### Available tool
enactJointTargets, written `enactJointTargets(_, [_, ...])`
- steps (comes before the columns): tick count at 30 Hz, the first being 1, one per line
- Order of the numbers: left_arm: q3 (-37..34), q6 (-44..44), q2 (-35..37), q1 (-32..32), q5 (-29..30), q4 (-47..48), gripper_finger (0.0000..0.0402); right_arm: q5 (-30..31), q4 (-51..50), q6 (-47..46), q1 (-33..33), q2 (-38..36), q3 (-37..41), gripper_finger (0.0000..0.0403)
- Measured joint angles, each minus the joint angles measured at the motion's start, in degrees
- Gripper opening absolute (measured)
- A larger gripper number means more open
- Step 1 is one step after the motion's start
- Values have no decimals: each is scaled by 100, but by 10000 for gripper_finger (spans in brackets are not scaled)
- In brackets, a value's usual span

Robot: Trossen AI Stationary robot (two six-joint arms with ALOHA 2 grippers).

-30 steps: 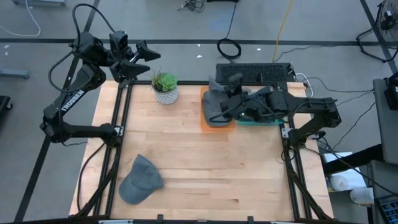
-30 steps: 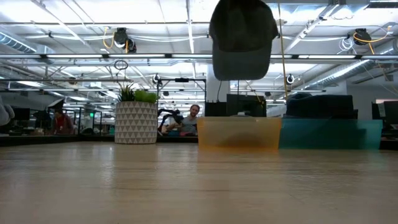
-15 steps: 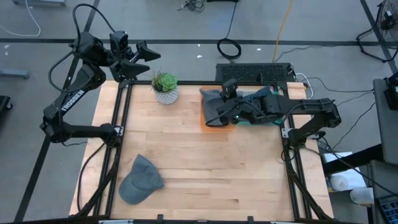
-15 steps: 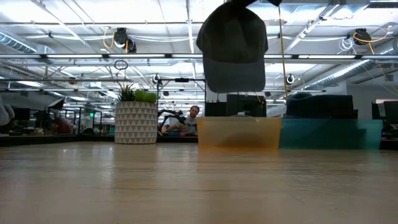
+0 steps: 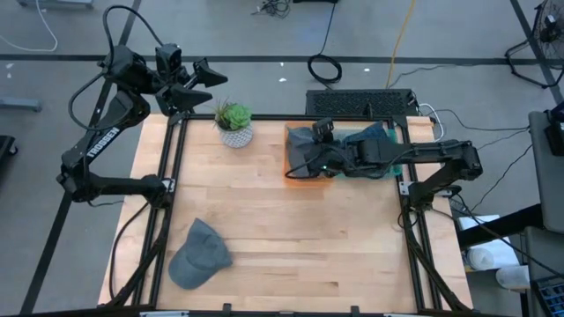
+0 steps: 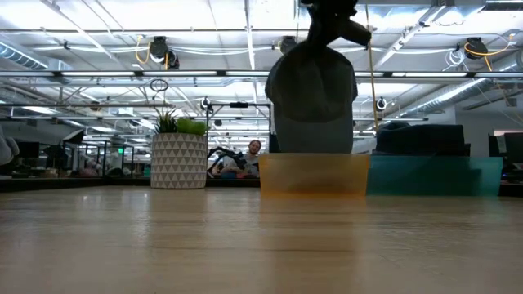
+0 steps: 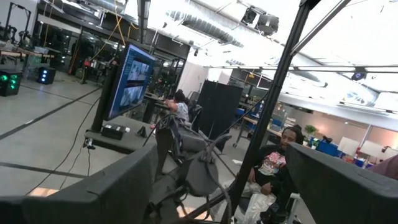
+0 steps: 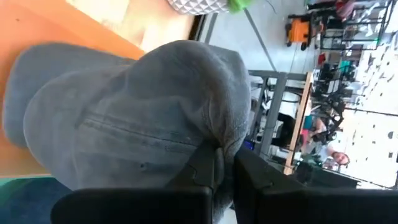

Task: Pick & Place hat
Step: Put the top gray cap in the orange bin

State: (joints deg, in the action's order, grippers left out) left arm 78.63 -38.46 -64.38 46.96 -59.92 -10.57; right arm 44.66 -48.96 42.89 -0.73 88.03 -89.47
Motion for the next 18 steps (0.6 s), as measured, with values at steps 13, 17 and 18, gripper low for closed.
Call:
enactJointTargets(13, [0, -37, 0, 0, 0, 2, 363, -894, 127, -727, -275, -29, 177, 10])
enactJointTargets(17, [0, -38, 0, 0, 0, 2, 363, -1224, 218, -923, -94, -26, 324, 10])
enactJointTargets(18, [0, -49, 0, 0, 0, 2, 363, -1222, 299, -894, -34, -22, 409, 10])
